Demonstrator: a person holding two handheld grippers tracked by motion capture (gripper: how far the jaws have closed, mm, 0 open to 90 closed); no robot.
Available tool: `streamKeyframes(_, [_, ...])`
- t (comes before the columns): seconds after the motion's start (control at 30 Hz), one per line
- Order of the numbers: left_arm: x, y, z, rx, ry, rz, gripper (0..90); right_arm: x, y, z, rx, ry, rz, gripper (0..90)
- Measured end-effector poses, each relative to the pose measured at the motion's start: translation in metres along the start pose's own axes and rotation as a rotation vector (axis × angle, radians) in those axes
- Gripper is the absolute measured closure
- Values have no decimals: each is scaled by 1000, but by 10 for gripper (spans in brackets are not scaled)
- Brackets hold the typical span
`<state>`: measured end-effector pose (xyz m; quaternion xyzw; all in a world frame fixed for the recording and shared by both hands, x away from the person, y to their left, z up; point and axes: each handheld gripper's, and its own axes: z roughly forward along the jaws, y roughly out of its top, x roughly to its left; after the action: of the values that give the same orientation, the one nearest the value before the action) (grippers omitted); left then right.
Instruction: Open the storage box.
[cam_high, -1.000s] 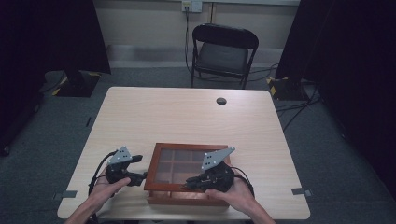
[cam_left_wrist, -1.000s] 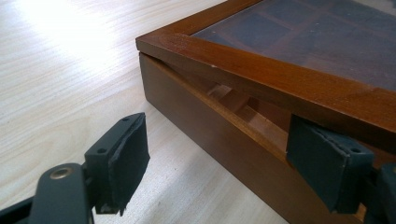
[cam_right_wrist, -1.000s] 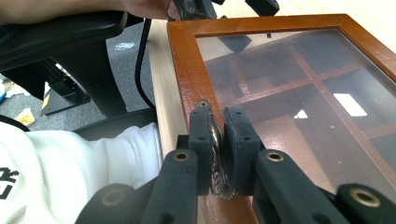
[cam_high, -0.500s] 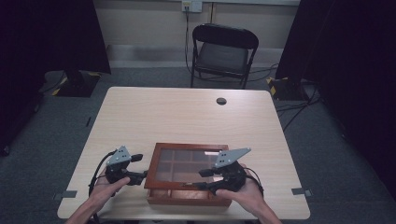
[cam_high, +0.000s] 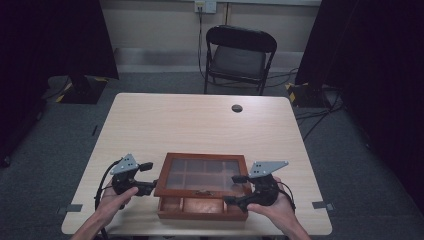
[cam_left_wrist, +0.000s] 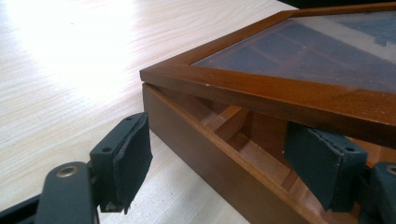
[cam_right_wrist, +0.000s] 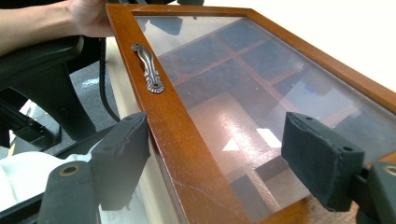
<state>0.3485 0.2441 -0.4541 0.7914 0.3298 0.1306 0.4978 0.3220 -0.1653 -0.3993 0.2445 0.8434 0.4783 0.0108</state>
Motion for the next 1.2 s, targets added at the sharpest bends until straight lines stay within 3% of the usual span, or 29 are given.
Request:
streamKeyframes(0.13, [-2,4,-1,-25,-23,-10,205,-1,0,-4,-10,-7,1,203])
streamKeyframes(0.33, [-6,10,-1,-26,-39,-3,189,-3,0,-10,-41,-41,5,183])
streamKeyframes(0.83, [-7,23,-1,-32,-65,5,171,-7,3,-16,-87,-65,-7,142])
streamKeyframes(0.97, [-7,27,-1,-43,-65,9,171,-8,4,-18,-97,-83,-12,142])
streamKeyframes(1.07, [-6,33,1,-52,-70,13,168,-11,5,-22,-101,-132,-2,142])
streamKeyframes(1.2, [-5,37,4,-54,-87,-9,164,-19,6,-21,-107,-151,15,140])
